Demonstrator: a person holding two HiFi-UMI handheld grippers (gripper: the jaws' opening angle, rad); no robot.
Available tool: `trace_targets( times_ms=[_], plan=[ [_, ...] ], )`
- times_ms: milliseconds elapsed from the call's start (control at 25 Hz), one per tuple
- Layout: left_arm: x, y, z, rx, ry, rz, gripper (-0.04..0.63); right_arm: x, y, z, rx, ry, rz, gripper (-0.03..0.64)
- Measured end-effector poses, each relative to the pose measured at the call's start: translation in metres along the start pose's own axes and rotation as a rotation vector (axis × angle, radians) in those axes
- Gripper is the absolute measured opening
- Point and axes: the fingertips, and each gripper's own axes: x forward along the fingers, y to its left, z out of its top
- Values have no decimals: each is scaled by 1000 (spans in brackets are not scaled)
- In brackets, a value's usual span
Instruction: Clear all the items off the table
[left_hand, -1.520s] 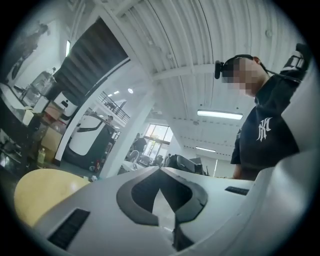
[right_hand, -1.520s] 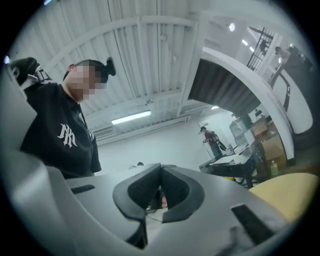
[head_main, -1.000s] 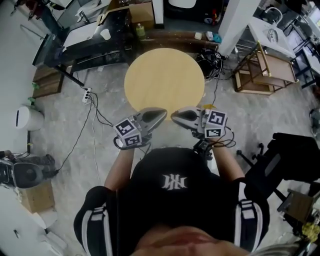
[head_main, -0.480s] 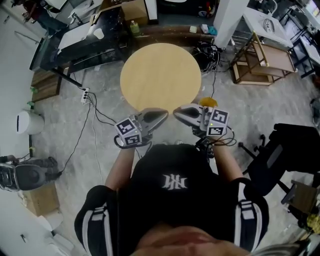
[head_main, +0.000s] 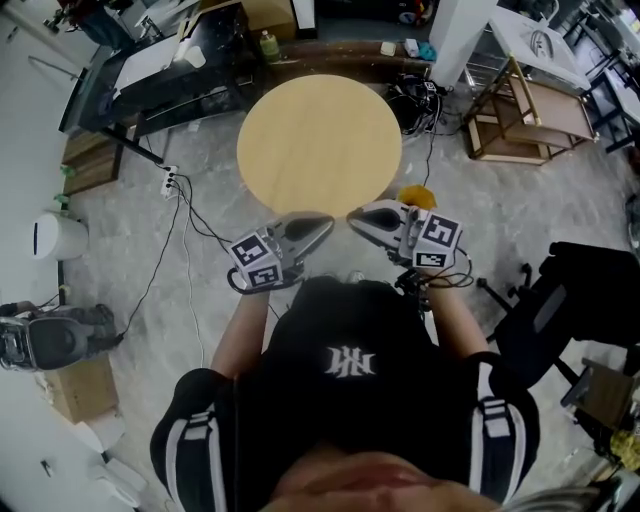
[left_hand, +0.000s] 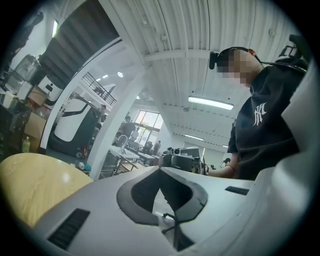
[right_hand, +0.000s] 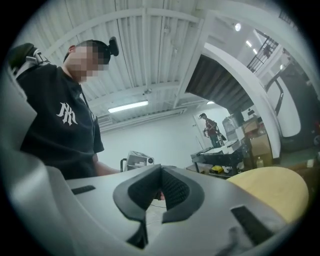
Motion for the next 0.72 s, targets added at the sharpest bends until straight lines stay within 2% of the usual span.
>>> trace_targets(
  times_ms=[240, 440, 720],
  plan=[
    [-9, -8, -2, 12, -10, 15, 12, 3, -1, 2, -10, 23, 14, -2],
    [-3, -15, -12, 39, -7, 65, 12, -15, 0, -2, -11, 17, 30, -2],
    [8, -28, -19, 53, 13, 60, 12, -33, 4, -15, -29, 40, 24, -2]
  ],
)
